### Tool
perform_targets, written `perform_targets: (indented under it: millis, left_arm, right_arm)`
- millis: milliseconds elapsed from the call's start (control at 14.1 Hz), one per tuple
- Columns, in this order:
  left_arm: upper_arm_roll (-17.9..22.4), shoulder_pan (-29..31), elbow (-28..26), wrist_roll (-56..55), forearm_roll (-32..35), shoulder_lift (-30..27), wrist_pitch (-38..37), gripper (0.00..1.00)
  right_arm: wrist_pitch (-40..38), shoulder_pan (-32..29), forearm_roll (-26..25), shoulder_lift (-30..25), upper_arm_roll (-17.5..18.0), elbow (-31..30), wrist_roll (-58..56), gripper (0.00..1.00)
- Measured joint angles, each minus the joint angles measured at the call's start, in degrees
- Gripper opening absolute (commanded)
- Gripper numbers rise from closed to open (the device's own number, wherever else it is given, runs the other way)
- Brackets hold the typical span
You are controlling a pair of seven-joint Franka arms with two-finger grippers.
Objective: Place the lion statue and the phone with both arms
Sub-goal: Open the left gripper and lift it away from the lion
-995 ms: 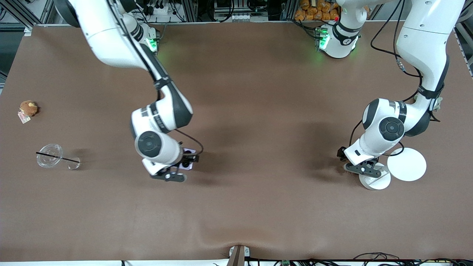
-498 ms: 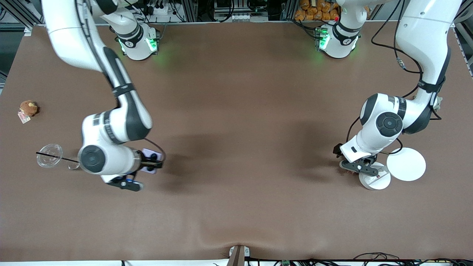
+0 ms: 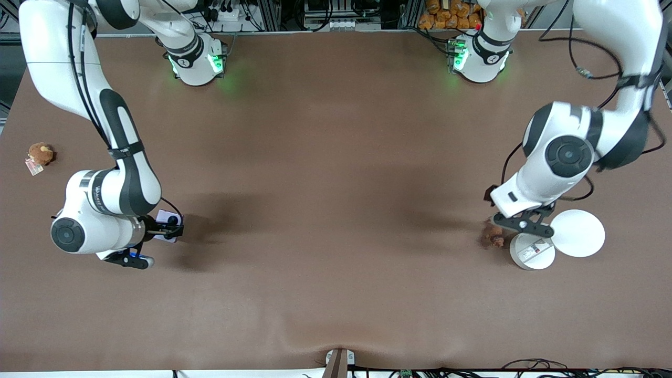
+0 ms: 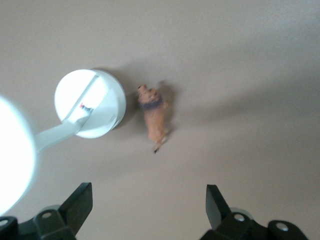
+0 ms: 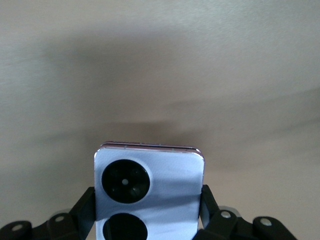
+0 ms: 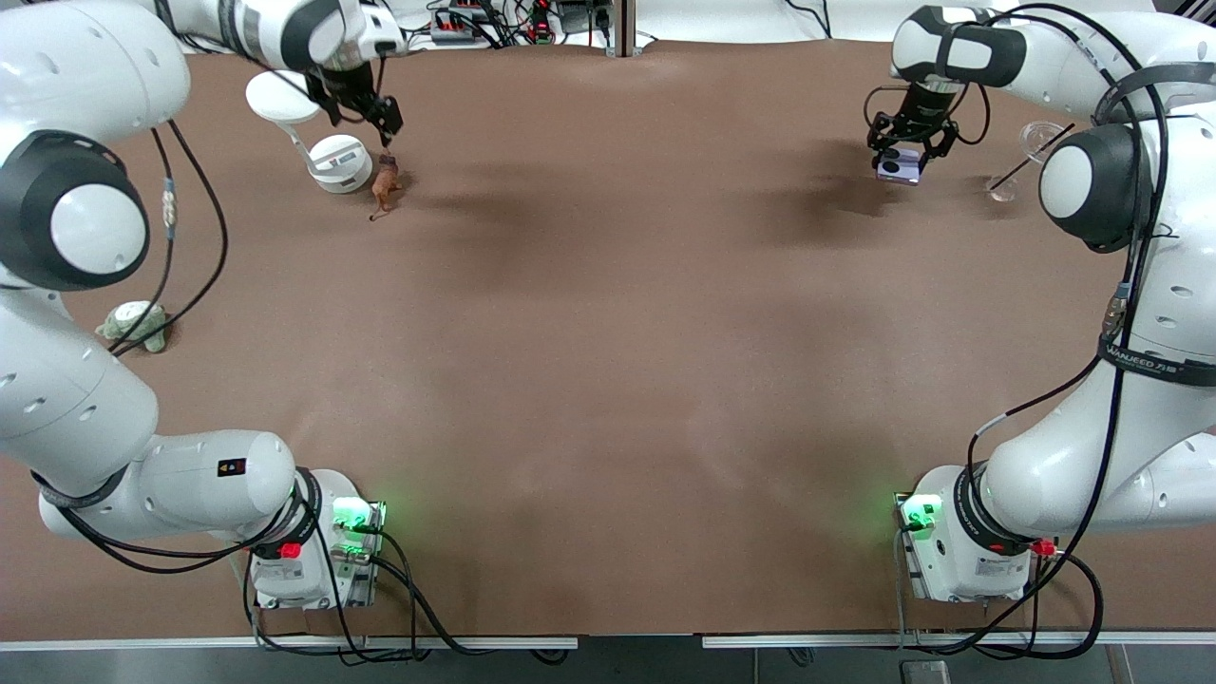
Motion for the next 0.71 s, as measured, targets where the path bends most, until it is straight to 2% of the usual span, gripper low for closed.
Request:
perform_targets:
  millis: [213, 355, 498, 711]
  left_arm:
    - [-1.88, -0.02, 9.18, 0.00, -0.09, -2.47, -15.46, 1.00]
    - [-2.90, -0.02, 15.31, 0.02, -0.10, -3.06, -22.99, 1.00]
    - [-3.13, 0.03, 19.38, 0.03, -0.69, -3.85, -26.63, 1.00]
    - [-2.54, 0.95, 21.49, -0.14, -5.35, -7.91, -28.51, 1.00]
  right_arm:
    - [4.18, -1.40, -0.01, -0.13, -0.01, -2.71, -2.37, 0.00]
    - [7.67, -2.35, -0.02, -0.16, -0.01, -5.25, -4.29, 0.00]
    - [9.67, -4.00, -0.03, -0.17, -0.03, -6.85, -7.35, 0.00]
    - [12.28, -6.08, -0.03, -0.17, -0.01, -8.63, -9.75, 0.00]
